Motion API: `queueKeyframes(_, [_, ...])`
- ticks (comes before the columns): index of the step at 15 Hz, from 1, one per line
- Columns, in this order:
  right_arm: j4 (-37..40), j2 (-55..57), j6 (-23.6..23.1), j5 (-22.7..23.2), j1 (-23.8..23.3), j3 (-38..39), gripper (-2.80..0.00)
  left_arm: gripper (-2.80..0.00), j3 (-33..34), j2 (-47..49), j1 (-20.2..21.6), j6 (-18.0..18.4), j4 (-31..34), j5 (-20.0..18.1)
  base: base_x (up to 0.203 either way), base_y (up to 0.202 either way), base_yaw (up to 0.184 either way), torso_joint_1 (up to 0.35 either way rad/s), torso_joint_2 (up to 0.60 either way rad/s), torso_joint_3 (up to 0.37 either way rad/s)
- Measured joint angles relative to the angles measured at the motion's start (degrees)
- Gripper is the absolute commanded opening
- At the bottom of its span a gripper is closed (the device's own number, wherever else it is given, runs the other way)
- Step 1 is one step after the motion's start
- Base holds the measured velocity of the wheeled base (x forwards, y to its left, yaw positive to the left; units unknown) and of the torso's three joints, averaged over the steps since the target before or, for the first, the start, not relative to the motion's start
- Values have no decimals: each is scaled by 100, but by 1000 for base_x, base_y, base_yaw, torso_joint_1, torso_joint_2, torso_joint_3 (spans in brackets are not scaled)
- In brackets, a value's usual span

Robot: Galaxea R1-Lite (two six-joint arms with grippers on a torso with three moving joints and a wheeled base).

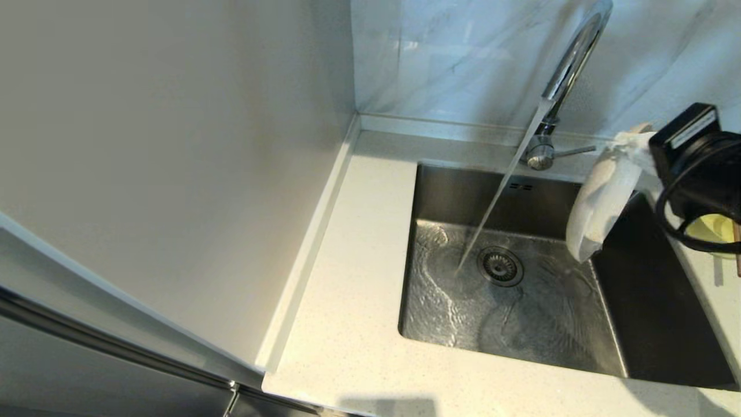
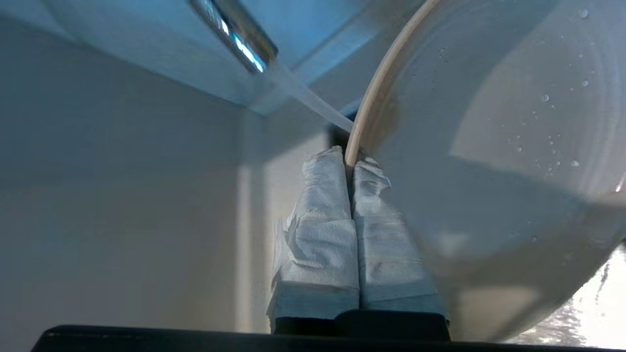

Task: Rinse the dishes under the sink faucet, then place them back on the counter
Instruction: Rinse the plate, then place the plate on the table

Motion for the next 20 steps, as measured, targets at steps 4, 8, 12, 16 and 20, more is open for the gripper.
queueKeyframes(4, [-228, -310, 1639, 1808, -987, 911, -280, -280, 0, 0, 0, 0, 1, -1, 0, 0, 0, 0, 0, 0])
queueKeyframes(8, [-1158, -467, 2114, 2472, -1368, 846, -280, -280, 0, 0, 0, 2, 1, -1, 0, 0, 0, 0, 0, 0])
queueKeyframes(12, [-1246, -722, 2255, 2776, -1453, 1170, -280, -280, 0, 0, 0, 2, 1, -3, 0, 0, 0, 0, 0, 0])
queueKeyframes(16, [-1439, -519, 1682, 2752, -1477, 1523, -280, -280, 0, 0, 0, 0, 1, 0, 0, 0, 0, 0, 0, 0])
queueKeyframes(20, [1040, -875, 389, 2790, -1479, -134, -280, -280, 0, 0, 0, 2, 1, 0, 0, 0, 0, 0, 0, 0])
